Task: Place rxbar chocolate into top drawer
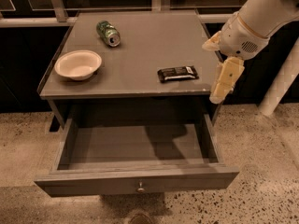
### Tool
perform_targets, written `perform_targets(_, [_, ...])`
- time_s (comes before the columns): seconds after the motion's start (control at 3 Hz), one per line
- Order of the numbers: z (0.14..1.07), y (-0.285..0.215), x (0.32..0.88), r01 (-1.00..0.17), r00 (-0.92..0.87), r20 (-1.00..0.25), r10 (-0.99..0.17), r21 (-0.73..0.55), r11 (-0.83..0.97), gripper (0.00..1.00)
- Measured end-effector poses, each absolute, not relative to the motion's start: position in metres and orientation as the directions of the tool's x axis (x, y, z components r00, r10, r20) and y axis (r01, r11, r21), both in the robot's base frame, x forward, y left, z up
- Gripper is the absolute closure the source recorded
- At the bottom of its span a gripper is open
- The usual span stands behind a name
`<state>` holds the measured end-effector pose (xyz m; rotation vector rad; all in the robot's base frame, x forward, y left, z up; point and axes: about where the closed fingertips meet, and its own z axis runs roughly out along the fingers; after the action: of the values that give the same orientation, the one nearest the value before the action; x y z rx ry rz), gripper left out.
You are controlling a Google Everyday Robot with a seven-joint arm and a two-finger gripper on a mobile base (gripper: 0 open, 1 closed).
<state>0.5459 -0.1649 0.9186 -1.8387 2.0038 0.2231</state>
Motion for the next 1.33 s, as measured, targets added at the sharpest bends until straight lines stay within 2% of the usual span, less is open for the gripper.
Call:
perform_targets(0.67, [0.917,-0.171,0.559,-0.972,-0.055,-0.414,-0.909,-0.184,0.143,0.00])
perform_targets(1.33, [0.899,-0.162,0.637,-0.968,0.008,-0.495,-0.869,-0.222,0.118,0.00])
